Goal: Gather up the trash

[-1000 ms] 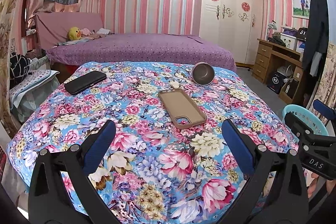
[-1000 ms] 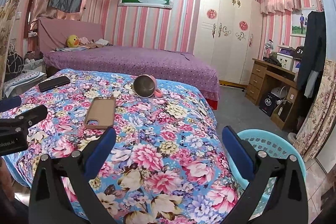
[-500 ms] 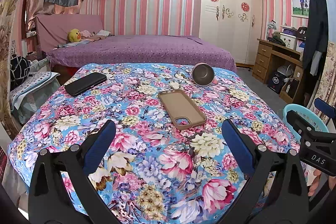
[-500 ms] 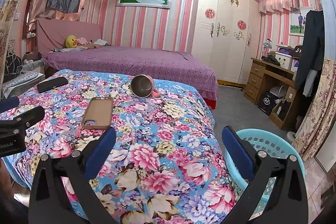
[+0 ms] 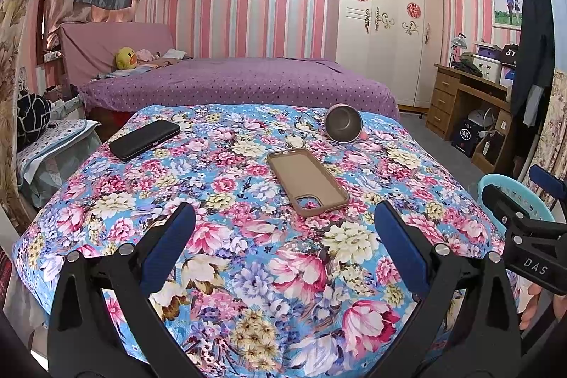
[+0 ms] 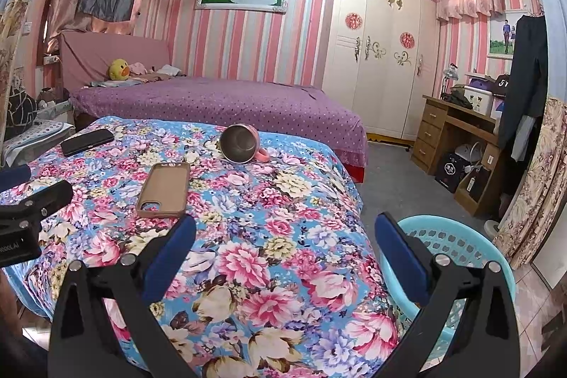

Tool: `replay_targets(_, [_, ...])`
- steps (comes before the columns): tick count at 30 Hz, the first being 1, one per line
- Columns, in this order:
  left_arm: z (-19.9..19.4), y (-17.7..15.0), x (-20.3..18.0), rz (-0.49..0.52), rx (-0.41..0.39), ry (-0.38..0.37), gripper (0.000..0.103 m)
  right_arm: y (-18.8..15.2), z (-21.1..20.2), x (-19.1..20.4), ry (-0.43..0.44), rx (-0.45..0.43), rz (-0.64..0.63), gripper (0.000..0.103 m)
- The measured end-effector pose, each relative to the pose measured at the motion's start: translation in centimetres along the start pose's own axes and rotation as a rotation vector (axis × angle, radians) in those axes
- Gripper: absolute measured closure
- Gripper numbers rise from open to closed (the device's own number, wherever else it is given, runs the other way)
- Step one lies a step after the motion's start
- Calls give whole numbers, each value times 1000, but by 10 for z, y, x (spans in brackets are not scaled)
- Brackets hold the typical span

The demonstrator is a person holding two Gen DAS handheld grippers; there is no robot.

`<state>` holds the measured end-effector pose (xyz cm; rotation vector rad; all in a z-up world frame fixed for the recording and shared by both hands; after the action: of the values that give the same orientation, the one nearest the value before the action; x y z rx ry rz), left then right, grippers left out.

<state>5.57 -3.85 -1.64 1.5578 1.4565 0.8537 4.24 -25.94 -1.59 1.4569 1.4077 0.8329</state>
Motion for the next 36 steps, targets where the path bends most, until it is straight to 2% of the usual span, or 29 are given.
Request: replay_targets(36, [0,0,1,-6,-5,4,5,0,3,0,-1,-4,9,5])
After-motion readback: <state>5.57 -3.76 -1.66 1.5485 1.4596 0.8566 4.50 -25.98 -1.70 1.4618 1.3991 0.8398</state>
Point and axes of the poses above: each gripper's, at about its wrist camera, not at the fingertips, and z roughly the way its jaws point, x to its left, y to its top, the point moved 4 cm from there along z, roughly the way its jaws point, and after that the axes turned 1 degree about -y, right-handed, at the moved point
